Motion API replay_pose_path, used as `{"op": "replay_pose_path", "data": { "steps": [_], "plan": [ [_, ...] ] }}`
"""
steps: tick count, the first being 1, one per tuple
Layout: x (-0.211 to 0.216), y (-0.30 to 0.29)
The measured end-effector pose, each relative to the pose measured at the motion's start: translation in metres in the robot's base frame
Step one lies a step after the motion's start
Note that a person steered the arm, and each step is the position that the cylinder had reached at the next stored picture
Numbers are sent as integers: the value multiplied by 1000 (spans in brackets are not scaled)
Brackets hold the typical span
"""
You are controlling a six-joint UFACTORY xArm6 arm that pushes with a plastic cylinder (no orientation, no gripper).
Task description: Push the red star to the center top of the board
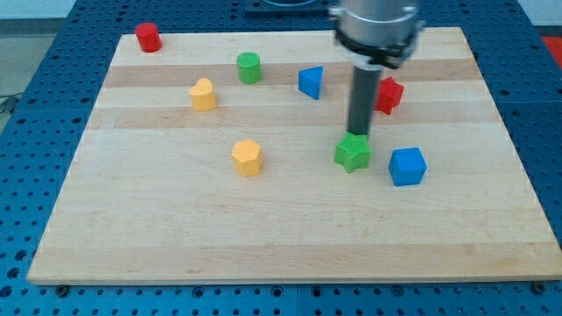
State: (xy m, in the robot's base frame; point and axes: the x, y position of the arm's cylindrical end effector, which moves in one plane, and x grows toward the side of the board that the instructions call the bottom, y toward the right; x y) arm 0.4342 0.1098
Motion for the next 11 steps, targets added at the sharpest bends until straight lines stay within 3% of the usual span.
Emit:
{"op": "replay_pose_path", "data": {
  "steps": [2, 5, 8, 11],
  "plan": [
    [-29, 65],
    [-91, 42],
    [-94, -28],
    [-98, -53]
  ]
}}
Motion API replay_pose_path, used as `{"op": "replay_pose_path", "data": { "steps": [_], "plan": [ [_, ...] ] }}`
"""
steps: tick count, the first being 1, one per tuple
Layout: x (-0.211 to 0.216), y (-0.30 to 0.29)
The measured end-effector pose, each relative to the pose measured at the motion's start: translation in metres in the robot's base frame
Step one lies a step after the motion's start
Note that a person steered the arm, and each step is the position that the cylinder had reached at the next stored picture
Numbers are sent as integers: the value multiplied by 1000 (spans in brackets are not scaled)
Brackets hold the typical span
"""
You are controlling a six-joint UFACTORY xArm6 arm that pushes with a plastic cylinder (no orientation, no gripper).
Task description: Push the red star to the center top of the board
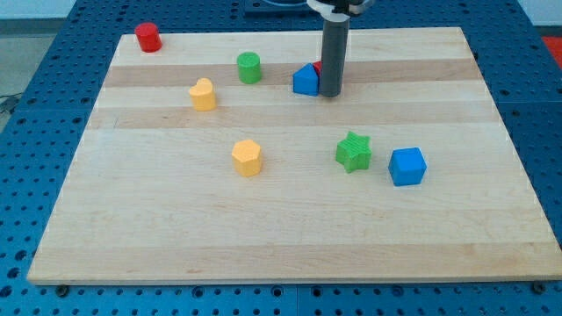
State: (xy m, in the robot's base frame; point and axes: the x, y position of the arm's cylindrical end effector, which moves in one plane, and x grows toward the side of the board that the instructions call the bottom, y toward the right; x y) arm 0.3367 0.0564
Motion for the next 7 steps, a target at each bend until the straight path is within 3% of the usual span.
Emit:
{"op": "replay_pose_path", "data": {
  "steps": [5, 6, 7],
  "plan": [
    [-58, -6],
    [-51, 22],
    [-77, 32]
  ]
}}
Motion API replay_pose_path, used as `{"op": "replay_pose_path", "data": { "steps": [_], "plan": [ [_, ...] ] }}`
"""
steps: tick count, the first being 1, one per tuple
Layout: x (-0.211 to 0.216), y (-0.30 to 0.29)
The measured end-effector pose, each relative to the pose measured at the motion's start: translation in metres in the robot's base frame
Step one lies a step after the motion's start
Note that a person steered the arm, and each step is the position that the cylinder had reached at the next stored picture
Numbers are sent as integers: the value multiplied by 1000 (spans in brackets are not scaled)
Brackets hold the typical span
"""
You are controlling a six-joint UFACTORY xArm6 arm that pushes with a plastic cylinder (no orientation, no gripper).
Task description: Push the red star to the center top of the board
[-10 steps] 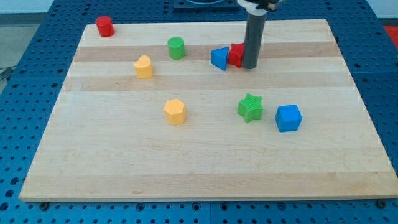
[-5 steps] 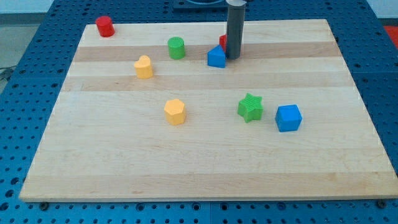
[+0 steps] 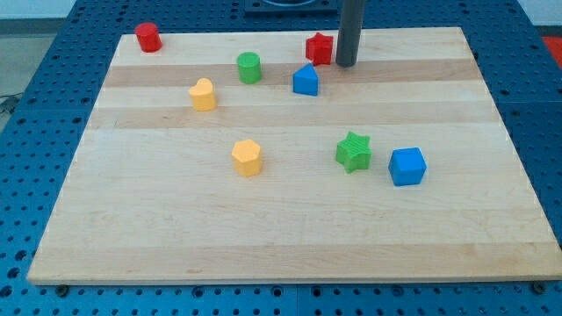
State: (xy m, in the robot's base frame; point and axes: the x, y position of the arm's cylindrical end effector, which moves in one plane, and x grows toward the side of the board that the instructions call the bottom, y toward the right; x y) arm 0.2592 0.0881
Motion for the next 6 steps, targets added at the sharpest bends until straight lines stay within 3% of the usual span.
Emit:
{"op": "replay_pose_path", "data": {
  "steps": [2, 3, 4, 6],
  "plan": [
    [-21, -36],
    [-11, -37],
    [26, -35],
    [21, -66]
  ]
}}
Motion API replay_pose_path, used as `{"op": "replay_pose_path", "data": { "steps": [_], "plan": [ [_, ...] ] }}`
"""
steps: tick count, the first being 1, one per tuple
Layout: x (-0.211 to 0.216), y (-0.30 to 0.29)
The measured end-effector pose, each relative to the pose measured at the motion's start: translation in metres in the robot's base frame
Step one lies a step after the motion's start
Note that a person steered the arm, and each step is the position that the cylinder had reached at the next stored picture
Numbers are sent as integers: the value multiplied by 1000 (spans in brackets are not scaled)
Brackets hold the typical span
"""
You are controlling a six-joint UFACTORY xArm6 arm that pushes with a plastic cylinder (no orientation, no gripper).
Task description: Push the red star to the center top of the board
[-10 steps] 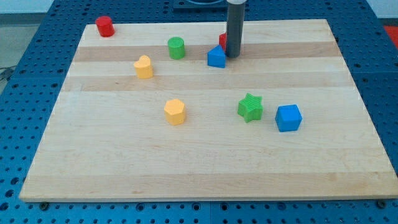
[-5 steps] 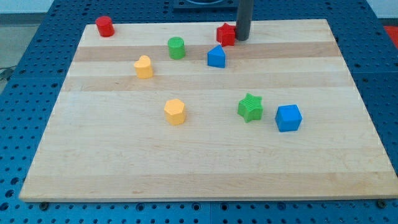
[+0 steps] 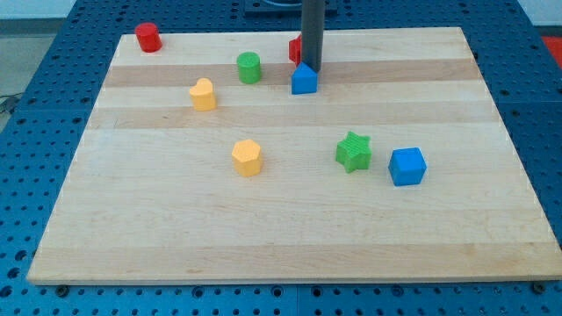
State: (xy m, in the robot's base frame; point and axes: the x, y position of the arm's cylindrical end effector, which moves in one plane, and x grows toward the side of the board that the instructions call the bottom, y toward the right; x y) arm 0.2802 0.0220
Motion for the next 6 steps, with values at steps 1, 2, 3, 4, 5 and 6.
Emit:
{"op": "replay_pose_path", "data": {
  "steps": [1, 2, 3, 4, 5, 6],
  "plan": [
    [-11, -7],
    [-18, -11],
    [-18, -11],
    [-9, -1],
    [-3, 24],
    [-11, 25]
  ]
}}
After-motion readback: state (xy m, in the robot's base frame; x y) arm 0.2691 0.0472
